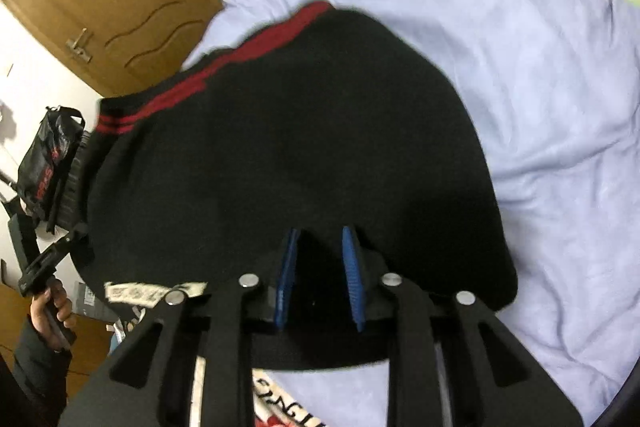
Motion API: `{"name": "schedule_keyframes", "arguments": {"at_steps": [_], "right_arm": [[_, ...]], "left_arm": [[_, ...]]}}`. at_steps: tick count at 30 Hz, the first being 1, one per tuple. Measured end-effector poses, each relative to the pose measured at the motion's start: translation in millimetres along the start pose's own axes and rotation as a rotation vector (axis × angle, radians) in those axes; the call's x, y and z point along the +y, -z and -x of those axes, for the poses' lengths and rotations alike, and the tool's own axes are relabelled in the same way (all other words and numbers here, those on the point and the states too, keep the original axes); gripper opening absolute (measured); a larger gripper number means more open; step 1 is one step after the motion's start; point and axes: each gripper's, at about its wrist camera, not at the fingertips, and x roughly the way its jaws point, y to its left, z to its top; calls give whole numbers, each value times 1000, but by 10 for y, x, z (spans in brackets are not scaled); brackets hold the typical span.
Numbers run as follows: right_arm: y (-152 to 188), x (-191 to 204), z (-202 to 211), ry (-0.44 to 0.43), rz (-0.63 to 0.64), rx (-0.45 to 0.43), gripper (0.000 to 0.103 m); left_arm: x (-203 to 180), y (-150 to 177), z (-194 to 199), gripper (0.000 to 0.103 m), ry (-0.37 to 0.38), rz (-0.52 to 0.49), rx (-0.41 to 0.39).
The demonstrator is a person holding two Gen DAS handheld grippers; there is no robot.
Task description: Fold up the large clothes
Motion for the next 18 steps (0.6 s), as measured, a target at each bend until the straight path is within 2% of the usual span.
{"name": "schedule_keyframes", "arguments": {"at_steps": [1,2,5,7,10,13,15,18], "right_arm": [[10,74,100,-14,2,1,59],[21,138,161,-27,7,-5,77],[144,541,500,-53,121,-36,89],[258,723,646,-61,174,-41,95],[428,1023,769,-99,239,-25,98],[615,1276,877,-101,309,-61,98],[708,1394,925,-84,338,-109,98],[776,1426,885,-76,302,-96,98]], "left_arm": [[-86,19,71,68,12,-12,-12],[-221,50,182,72,35,-24,-30],[-541,157,420,84,69,-49,-48],[-705,209,538,92,78,-63,-54],[-958,314,646,96,91,-68,-45],[-1157,426,691,96,41,-83,-39],[-1279,488,723,96,48,-94,-62],[-1419,529,732,96,47,-96,-61]]}}
